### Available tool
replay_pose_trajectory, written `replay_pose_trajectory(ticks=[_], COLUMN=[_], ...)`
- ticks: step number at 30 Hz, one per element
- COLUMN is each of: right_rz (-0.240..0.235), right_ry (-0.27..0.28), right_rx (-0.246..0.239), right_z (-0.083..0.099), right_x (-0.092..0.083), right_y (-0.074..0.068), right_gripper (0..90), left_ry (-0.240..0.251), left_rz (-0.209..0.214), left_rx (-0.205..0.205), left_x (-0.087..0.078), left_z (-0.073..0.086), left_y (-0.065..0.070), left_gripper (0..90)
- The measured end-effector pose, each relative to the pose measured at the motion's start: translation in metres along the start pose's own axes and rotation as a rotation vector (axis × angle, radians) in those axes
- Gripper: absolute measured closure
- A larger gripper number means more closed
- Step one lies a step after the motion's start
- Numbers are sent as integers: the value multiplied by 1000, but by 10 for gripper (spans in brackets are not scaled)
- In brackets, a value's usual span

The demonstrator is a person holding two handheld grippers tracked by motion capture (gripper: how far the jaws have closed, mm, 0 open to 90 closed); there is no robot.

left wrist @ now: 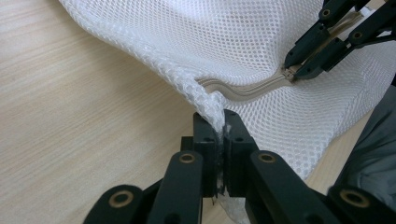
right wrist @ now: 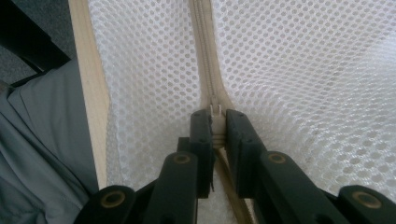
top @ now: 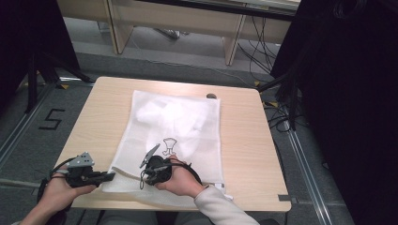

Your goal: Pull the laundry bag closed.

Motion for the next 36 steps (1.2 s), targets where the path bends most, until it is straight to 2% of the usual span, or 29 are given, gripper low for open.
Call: replay_pose_trajectory(ticks=[7, 8, 12, 17, 25, 29, 30, 33, 34, 36], right_rz=[-6, 0, -10, 0, 5, -2, 0, -2, 1, 0], right_ry=[-16, -11, -13, -14, -23, -20, -24, -21, -26, -28], right_rx=[1, 13, 2, 2, 20, 12, 25, 8, 31, 32], right_z=[8, 8, 10, 11, 16, 16, 17, 18, 19, 20], right_x=[-1, -1, -3, -4, -7, -7, -7, -7, -8, -8], right_y=[2, 3, 3, 4, 5, 5, 5, 7, 6, 7], right_gripper=[822, 822, 821, 821, 821, 821, 821, 822, 821, 822], left_ry=[2, -3, 0, 3, 2, 2, 1, 4, 1, 1], left_rz=[1, 2, -1, 2, 1, -1, 1, 2, 0, 0], left_rx=[-3, -3, -1, -3, -3, -1, -2, -8, -2, -1], left_x=[0, 0, 0, 0, 0, 0, 0, 0, 0, 0], left_z=[0, 0, 0, 0, 0, 0, 0, 0, 0, 0], left_y=[0, 0, 0, 1, 0, 0, 0, 0, 0, 0], left_gripper=[854, 854, 854, 854, 854, 854, 855, 855, 855, 855])
Point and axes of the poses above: each handheld gripper's, and its own axes: x roughly forward along the jaws, z roughly out of its underside, y roughly to its right, the point moved 10 cm from there along x, roughly forward along the jaws, and after that the axes turned 3 degrees about y, right-handed, at the moved point
